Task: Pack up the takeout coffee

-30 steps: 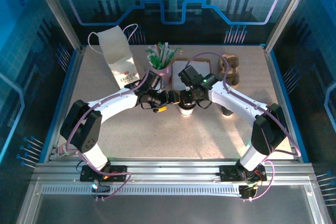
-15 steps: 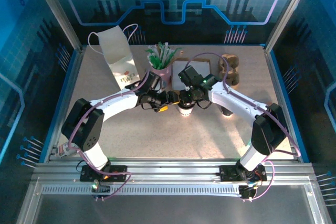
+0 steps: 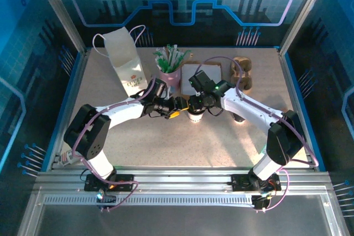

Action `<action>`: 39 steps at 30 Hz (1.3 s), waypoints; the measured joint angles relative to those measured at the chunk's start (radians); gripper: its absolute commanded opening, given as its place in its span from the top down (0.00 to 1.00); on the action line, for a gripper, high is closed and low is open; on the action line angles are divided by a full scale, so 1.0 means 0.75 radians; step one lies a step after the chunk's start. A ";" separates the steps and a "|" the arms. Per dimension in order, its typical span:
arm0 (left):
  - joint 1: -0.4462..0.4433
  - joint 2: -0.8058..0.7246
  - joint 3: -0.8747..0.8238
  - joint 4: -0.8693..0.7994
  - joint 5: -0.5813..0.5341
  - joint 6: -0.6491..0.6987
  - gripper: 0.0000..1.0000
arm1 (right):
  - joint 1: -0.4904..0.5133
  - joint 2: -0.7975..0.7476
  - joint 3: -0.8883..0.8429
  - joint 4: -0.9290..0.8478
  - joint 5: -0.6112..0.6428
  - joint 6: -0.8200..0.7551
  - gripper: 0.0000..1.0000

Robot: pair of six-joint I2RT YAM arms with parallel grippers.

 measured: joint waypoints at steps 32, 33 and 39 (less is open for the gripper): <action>0.089 -0.364 0.401 -0.622 -0.214 0.164 0.01 | 0.001 0.100 0.248 -0.233 -0.043 -0.037 0.49; 0.092 -0.379 0.401 -0.636 -0.222 0.172 0.01 | 0.001 0.100 0.270 -0.244 -0.041 -0.038 0.47; 0.118 -0.460 0.391 -0.691 -0.250 0.194 0.01 | 0.001 0.099 0.363 -0.285 -0.028 -0.072 0.28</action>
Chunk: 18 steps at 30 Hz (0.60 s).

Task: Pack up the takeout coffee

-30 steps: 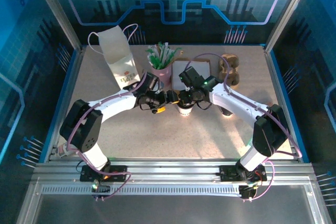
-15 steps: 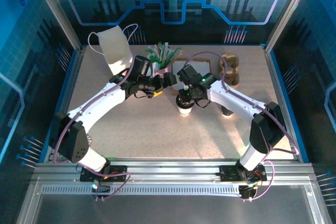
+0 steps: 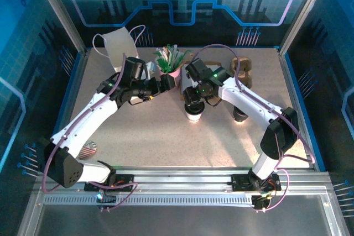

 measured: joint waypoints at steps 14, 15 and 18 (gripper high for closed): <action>0.032 -0.185 -0.085 -0.158 -0.100 0.117 0.01 | 0.017 0.007 -0.095 -0.020 0.012 -0.023 0.14; 0.032 -0.198 -0.089 -0.169 -0.109 0.128 0.01 | 0.017 0.015 -0.095 -0.019 0.015 -0.024 0.14; 0.033 -0.235 -0.096 -0.195 -0.139 0.150 0.01 | 0.017 0.046 -0.095 -0.017 0.020 -0.033 0.15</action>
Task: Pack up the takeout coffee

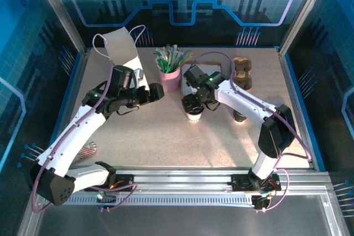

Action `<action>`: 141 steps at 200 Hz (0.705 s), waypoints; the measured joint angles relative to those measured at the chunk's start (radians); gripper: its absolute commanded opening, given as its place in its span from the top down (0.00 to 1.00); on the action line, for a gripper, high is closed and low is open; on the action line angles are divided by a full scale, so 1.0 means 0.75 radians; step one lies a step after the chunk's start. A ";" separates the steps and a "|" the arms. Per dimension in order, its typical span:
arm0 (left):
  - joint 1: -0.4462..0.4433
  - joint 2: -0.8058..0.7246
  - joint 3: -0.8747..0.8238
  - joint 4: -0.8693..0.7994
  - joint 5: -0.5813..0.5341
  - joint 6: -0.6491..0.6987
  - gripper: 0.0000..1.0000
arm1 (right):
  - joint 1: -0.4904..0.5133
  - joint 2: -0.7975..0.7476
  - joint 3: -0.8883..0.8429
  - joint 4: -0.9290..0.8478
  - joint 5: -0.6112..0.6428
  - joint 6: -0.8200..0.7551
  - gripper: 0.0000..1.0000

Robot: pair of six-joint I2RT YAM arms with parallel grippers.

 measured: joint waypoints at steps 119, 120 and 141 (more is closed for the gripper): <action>0.002 -0.064 -0.073 -0.063 -0.079 0.059 0.01 | 0.007 0.060 0.001 0.028 0.025 -0.033 0.31; 0.002 -0.064 -0.073 -0.063 -0.079 0.059 0.01 | 0.007 0.060 0.001 0.028 0.025 -0.034 0.31; 0.002 -0.064 -0.083 -0.063 -0.080 0.060 0.01 | 0.007 0.057 0.001 0.032 0.024 -0.039 0.37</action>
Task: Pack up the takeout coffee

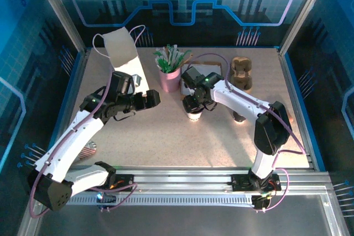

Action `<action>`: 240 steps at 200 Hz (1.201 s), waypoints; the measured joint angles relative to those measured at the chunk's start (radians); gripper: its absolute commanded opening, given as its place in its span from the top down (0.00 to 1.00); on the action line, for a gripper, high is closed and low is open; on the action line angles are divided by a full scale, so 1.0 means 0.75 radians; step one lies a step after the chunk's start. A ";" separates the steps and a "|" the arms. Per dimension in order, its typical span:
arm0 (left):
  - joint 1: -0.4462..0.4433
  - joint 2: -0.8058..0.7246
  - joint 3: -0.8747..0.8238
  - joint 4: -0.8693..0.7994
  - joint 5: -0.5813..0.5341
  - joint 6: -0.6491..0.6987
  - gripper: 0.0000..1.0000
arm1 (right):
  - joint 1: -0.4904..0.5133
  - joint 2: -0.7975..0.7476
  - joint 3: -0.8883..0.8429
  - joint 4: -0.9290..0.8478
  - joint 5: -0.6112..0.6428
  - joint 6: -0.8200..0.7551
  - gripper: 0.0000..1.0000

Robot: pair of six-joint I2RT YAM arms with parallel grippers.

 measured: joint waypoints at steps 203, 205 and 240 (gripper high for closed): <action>0.005 -0.008 -0.024 0.008 -0.007 0.028 0.01 | -0.100 -0.703 -0.345 -0.221 0.096 0.045 0.40; 0.005 -0.008 -0.024 0.008 -0.005 0.028 0.01 | -0.103 -0.711 -0.352 -0.221 0.095 0.047 0.40; 0.005 -0.004 -0.024 0.030 0.016 0.023 0.01 | -0.182 -0.824 -0.494 -0.264 0.104 0.077 0.41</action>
